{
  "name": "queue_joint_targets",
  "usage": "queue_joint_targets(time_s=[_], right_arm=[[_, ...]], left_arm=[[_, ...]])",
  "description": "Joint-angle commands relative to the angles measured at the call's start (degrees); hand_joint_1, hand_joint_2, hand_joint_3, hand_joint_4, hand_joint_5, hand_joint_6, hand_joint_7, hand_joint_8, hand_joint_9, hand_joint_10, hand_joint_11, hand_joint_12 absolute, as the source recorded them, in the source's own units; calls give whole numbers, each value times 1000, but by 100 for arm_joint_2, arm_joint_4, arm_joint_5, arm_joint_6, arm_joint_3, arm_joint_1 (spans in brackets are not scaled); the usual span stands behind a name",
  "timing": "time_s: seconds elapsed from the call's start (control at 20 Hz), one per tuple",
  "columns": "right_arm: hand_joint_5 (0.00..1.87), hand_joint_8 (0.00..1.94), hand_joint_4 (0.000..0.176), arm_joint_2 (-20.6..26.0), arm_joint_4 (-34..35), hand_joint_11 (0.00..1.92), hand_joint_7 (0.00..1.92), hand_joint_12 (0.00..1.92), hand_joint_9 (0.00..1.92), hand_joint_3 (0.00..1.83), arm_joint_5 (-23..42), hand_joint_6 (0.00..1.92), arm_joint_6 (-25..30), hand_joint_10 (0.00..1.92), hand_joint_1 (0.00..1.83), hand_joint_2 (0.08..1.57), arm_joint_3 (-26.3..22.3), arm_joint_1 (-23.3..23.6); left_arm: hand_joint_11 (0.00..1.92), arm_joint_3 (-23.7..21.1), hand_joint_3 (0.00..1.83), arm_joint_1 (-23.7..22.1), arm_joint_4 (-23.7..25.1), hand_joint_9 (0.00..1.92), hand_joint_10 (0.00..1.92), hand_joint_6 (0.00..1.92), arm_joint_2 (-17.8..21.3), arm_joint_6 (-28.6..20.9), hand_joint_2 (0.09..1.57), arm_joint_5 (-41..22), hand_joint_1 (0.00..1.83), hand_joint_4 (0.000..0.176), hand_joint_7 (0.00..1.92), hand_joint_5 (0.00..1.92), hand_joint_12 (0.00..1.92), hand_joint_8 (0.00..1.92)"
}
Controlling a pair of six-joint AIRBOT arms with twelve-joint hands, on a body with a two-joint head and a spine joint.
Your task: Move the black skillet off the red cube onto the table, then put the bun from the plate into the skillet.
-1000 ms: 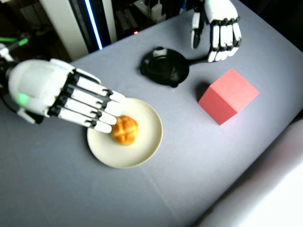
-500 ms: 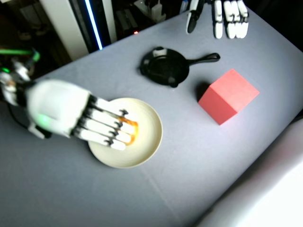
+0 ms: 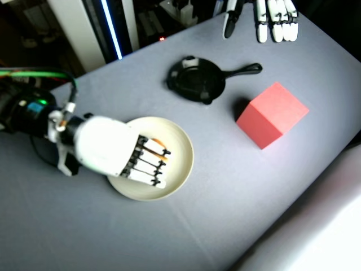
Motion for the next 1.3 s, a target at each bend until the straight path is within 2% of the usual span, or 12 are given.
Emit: queue_joint_targets(time_s=[0.0, 0.1, 0.15, 0.2, 0.25, 0.5, 0.65, 0.7, 0.75, 0.9, 1.05, 1.25], right_arm=[[991, 761, 20, 27, 75, 354, 1070, 1300, 1006, 9, 458, 950, 8, 67, 1232, 1082, 39, 58], [1061, 947, 5, 34, 77, 394, 979, 1376, 1045, 1, 623, 893, 23, 99, 1232, 1095, 2, 64], [1131, 1130, 0, 60, 47, 397, 925, 1471, 902, 4, 870, 703, 79, 561, 1241, 1094, -70, 72], [1131, 1130, 0, 71, 29, 397, 925, 1471, 902, 4, 958, 703, 103, 561, 1241, 1094, -95, 78], [1171, 1230, 0, 101, -34, 347, 899, 1570, 722, 0, 1221, 578, 172, 997, 1250, 1097, -173, 106], [1063, 1230, 0, 79, -805, 410, 865, 1371, 737, 3, 2082, 809, 368, 831, 1220, 1126, -511, 680], [959, 1025, 0, -90, -1397, 371, 862, 1230, 759, 0, 2224, 1164, 561, 536, 1222, 1153, -599, 1060], [1063, 1073, 0, -226, -1658, 311, 882, 1404, 709, 1, 2228, 932, 718, 743, 1236, 1116, -585, 1187], [1048, 997, 0, -376, -1880, 526, 1025, 1279, 822, 0, 2227, 822, 858, 807, 1242, 1090, -555, 1297], [933, 1141, 0, -737, -2500, 545, 1020, 1506, 734, 3, 2012, 893, 1006, 1171, 1251, 1117, -567, 1576], [861, 1312, 0, -986, -2688, 474, 891, 1595, 644, 1, 1746, 1049, 1006, 1275, 1203, 1171, -574, 1624], [866, 1340, 0, -1195, -3128, 455, 883, 1514, 640, 0, 1116, 1039, 1006, 1352, 1207, 1176, -544, 1644]], left_arm=[[0, -14, 2, 14, 80, 118, 6, 0, 32, -27, 954, -731, 793, 110, 158, 201, 502, 2], [0, -14, 2, 53, 49, 138, 8, 0, 28, -38, 960, -772, 774, 115, 176, 200, 534, 4], [0, -17, 3, 88, 17, 156, 8, 0, 28, -47, 969, -816, 770, 123, 192, 192, 555, 4], [0, -19, 3, 95, 8, 156, 8, 0, 29, -47, 969, -825, 770, 123, 192, 192, 555, 4], [0, -21, 8, 113, -18, 166, 9, 0, 36, -47, 982, -848, 754, 127, 197, 189, 564, 4], [0, -46, 13, 266, -194, 178, 6, 2, 162, -46, 1051, -1072, 763, 83, 208, 196, 541, 3], [0, -70, 4, 397, -347, 178, 4, 1, 277, -43, 1061, -1302, 687, 81, 204, 173, 425, 4], [0, -78, 8, 447, -420, 185, 3, 4, 319, -38, 1082, -1386, 622, 100, 205, 187, 430, 2], [0, -85, 7, 501, -504, 203, 7, 3, 351, -34, 1093, -1461, 571, 62, 211, 191, 496, 2], [0, -85, 5, 647, -750, 222, 5, 9, 375, -34, 1117, -1693, 442, 18, 215, 248, 613, 3], [0, -92, 10, 739, -872, 216, 0, 1, 375, -35, 1221, -1891, 475, 44, 244, 241, 548, 4], [0, -101, 2, 761, -874, 227, 4, 2, 377, -35, 1232, -1914, 514, 33, 241, 258, 623, 2]])
